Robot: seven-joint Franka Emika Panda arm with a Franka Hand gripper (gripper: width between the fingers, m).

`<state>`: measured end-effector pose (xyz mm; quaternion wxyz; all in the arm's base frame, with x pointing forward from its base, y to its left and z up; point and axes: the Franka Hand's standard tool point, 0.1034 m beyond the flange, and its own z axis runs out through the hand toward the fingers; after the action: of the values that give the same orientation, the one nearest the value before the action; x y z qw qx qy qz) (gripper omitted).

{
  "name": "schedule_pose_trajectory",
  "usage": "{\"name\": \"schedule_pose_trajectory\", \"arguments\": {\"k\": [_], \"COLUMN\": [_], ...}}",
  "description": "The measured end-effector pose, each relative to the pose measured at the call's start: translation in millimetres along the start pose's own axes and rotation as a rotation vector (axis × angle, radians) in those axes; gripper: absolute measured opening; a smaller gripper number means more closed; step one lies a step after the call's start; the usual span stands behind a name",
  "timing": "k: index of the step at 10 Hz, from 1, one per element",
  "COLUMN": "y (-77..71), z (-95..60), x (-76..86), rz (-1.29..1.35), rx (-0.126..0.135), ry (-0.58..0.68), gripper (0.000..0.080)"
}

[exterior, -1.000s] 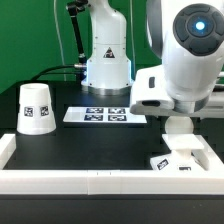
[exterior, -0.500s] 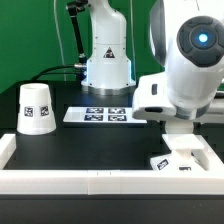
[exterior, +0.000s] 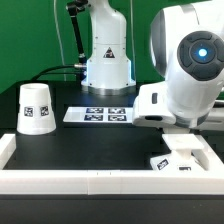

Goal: Assemble lamp

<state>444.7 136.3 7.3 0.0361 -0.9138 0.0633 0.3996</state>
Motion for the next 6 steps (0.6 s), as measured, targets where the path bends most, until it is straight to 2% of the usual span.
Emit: {"name": "schedule_pose_trajectory", "arguments": {"k": [1,2,3,6], "y": [0.0,0.1,0.1,2.1], "z": [-0.3,-0.3,-0.3,-3.8], "x": [0.0,0.1,0.1,-0.2], "rz": [0.0,0.0,0.0,-0.032], "rx": [0.0,0.0,0.0,0.0], "ry": [0.0,0.0,0.0,0.002], "gripper": [0.0609,0.0609,0.0573,0.0573]}}
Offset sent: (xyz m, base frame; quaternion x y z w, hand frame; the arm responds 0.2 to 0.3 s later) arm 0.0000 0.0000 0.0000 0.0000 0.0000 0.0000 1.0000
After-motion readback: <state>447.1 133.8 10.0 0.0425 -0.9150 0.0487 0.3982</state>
